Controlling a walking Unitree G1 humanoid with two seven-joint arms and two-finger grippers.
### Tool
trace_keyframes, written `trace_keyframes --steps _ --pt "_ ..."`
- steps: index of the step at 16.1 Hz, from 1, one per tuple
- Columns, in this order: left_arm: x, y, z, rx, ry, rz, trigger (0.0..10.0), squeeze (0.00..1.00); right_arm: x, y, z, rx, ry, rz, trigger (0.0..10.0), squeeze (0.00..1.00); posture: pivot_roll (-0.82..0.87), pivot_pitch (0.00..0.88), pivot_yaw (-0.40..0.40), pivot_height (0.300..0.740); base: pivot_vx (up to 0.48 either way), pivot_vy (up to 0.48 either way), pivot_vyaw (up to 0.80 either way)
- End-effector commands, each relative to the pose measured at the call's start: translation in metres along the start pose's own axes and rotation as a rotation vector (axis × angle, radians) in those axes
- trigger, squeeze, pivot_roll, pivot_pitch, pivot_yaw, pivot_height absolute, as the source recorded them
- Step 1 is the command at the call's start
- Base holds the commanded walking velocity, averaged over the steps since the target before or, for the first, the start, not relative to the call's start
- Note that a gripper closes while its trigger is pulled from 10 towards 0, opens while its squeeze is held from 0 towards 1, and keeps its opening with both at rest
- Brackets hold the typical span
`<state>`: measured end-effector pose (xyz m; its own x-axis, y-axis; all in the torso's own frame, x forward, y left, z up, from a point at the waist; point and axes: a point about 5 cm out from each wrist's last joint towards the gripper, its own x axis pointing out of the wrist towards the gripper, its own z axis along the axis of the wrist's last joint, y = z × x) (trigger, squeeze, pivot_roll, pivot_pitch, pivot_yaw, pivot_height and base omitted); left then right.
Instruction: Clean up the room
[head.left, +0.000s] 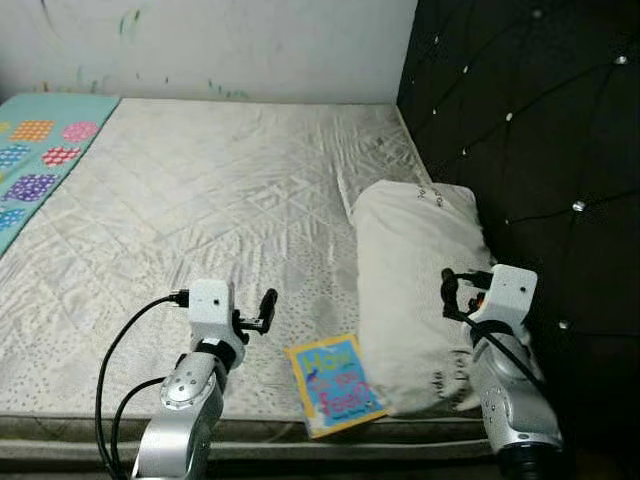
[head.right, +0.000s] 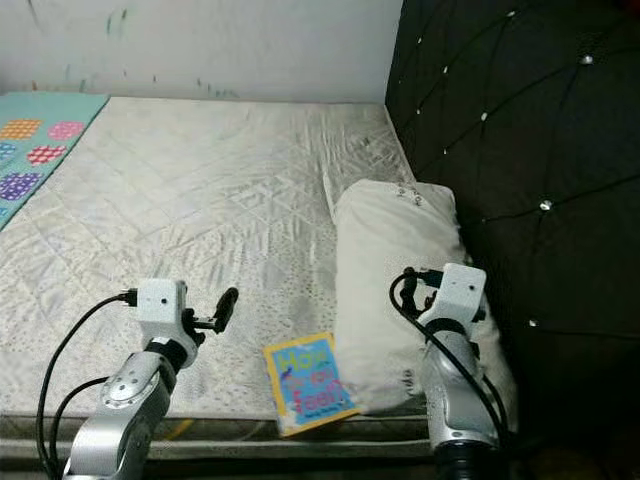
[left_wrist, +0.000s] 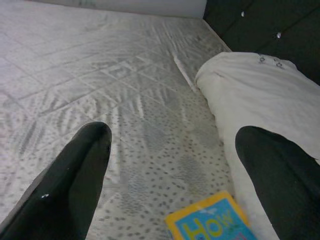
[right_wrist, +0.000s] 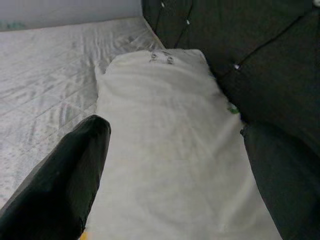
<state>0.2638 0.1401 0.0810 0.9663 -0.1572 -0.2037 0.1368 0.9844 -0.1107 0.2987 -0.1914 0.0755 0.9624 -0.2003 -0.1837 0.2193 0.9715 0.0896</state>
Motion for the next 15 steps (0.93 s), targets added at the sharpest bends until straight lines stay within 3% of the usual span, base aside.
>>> trace_keyframes --steps 1,15 --pt "-0.0015 0.0081 -0.0036 0.006 0.022 0.029 10.0 0.00 0.0009 0.0088 0.0049 0.016 -0.018 0.029 10.0 0.00 -0.08 0.000 -0.014 0.740 0.000 0.349 0.00" --pt "-0.0006 0.0123 -0.0001 0.020 -0.002 0.071 10.0 0.00 0.0022 0.0186 0.0019 0.001 0.000 0.093 10.0 0.00 -0.08 0.000 -0.016 0.740 0.000 0.024 0.00"
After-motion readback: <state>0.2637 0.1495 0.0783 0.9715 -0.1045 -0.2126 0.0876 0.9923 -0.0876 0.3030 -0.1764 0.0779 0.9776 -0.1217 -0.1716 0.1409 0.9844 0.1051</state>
